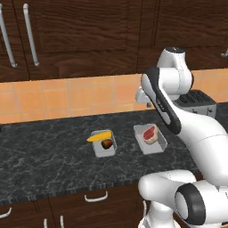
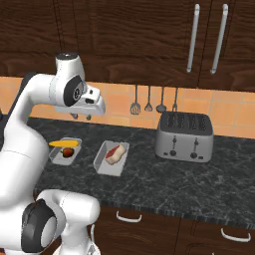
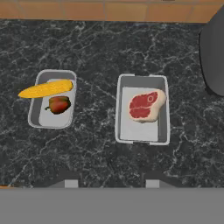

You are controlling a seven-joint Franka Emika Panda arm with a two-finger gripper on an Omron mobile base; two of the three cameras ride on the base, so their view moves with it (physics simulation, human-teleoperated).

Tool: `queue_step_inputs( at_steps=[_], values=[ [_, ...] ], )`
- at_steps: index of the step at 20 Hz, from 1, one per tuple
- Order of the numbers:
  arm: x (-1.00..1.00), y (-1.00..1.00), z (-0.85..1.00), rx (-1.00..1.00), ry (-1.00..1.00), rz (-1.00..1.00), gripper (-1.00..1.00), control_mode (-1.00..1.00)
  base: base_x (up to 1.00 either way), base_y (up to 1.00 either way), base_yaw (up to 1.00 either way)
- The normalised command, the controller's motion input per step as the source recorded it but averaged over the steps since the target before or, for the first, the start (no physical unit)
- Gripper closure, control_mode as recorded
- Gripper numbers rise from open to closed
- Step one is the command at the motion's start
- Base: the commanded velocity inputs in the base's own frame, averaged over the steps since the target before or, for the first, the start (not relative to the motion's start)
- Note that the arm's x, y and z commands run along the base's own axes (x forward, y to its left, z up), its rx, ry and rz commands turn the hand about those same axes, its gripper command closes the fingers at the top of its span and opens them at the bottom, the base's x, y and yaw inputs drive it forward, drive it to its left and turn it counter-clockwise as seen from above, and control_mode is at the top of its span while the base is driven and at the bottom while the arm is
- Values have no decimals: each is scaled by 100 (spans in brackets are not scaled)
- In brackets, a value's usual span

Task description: Take the meat container that has the steak and place it on the second highest rack of the freezer. Then take the vegetable container that has the corn and bell pepper and place it on the highest rack of the freezer.

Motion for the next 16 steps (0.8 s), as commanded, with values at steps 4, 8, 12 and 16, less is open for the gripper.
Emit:
queue_step_inputs(
  at_steps=[4, 8, 12, 16],
  values=[
    [-44, -2, -1, 0, -2, -2, -100, -100, 0, 0, 0],
    [-66, -38, -30, 13, 0, -21, -100, -100, 0, 0, 0],
    [-17, -38, -55, 18, 2, -31, -100, -100, 0, 0, 0],
    [0, -30, -82, 11, 0, -26, -100, -100, 0, 0, 0]
  ],
)
